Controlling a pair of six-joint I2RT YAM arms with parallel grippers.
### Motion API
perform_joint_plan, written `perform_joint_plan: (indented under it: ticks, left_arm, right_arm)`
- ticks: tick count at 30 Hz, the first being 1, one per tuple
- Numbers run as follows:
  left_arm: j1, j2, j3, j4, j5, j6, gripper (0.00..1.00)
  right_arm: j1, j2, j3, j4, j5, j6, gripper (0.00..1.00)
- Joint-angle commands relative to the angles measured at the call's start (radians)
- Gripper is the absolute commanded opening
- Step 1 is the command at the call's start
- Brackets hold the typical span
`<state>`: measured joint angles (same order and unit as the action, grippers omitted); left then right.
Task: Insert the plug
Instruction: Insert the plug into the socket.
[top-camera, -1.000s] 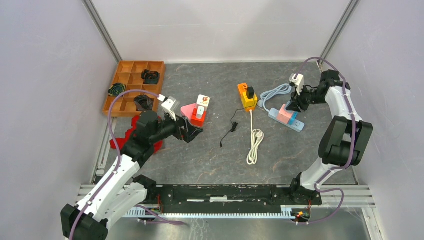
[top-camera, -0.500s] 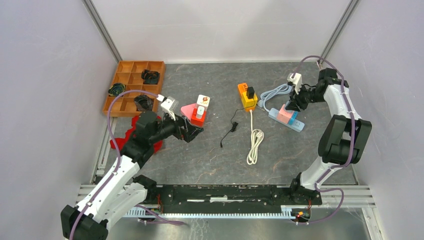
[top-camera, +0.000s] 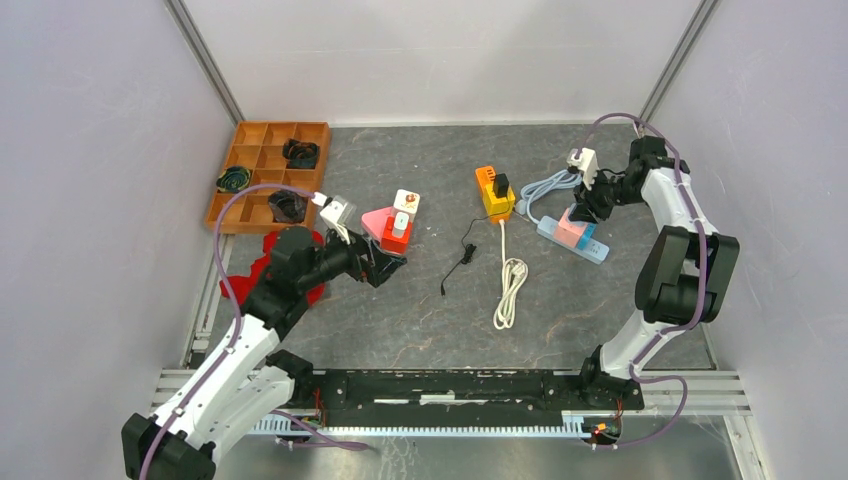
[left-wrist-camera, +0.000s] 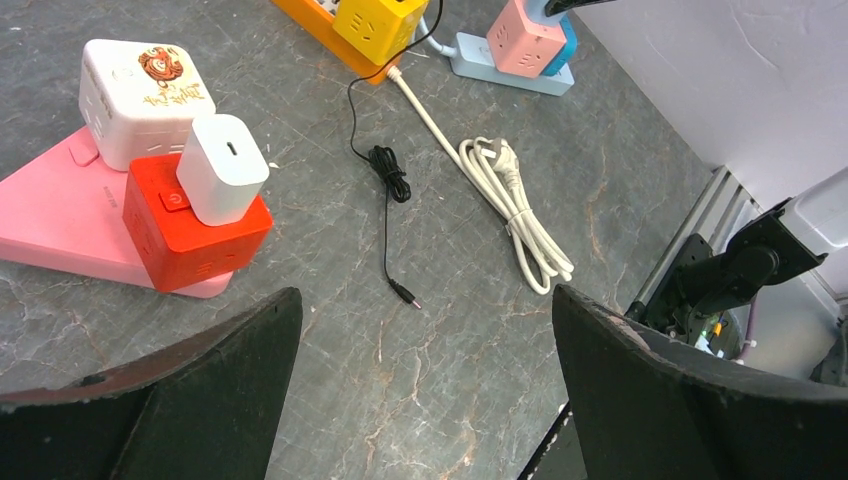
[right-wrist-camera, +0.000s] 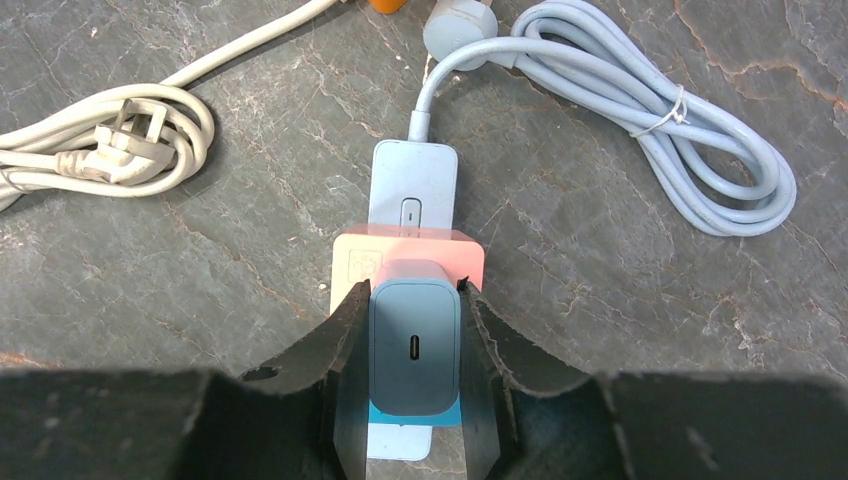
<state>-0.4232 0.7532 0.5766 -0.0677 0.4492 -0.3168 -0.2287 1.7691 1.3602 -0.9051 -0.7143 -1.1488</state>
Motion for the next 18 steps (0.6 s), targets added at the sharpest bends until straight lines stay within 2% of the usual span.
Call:
perform_joint_plan:
  ticks: [1, 6, 11, 12, 14, 18]
  left_arm:
    - [-0.005, -0.001, -0.015, 0.066, 0.002, -0.047, 1.00]
    - [-0.006, 0.015, -0.015, 0.065, 0.001, -0.051, 1.00]
    - [-0.005, 0.012, -0.016, 0.088, -0.012, -0.050, 1.00]
    - [-0.005, 0.009, -0.015, 0.087, -0.015, -0.047, 1.00]
    - [-0.006, 0.008, -0.008, 0.077, -0.038, -0.041, 1.00]
    - [-0.006, 0.015, 0.034, 0.014, -0.082, -0.037, 1.00]
  right_arm:
    - [0.010, 0.153, -0.113, 0.022, 0.298, -0.074, 0.00]
    - [0.017, 0.112, -0.102, 0.020, 0.246, -0.055, 0.04]
    - [0.041, 0.035, -0.045, 0.068, 0.252, 0.067, 0.31]
    - [0.044, 0.024, -0.033, 0.077, 0.248, 0.089, 0.41]
    - [0.054, 0.002, -0.017, 0.083, 0.236, 0.109, 0.54]
    - [0.083, -0.028, 0.008, 0.079, 0.234, 0.148, 0.62]
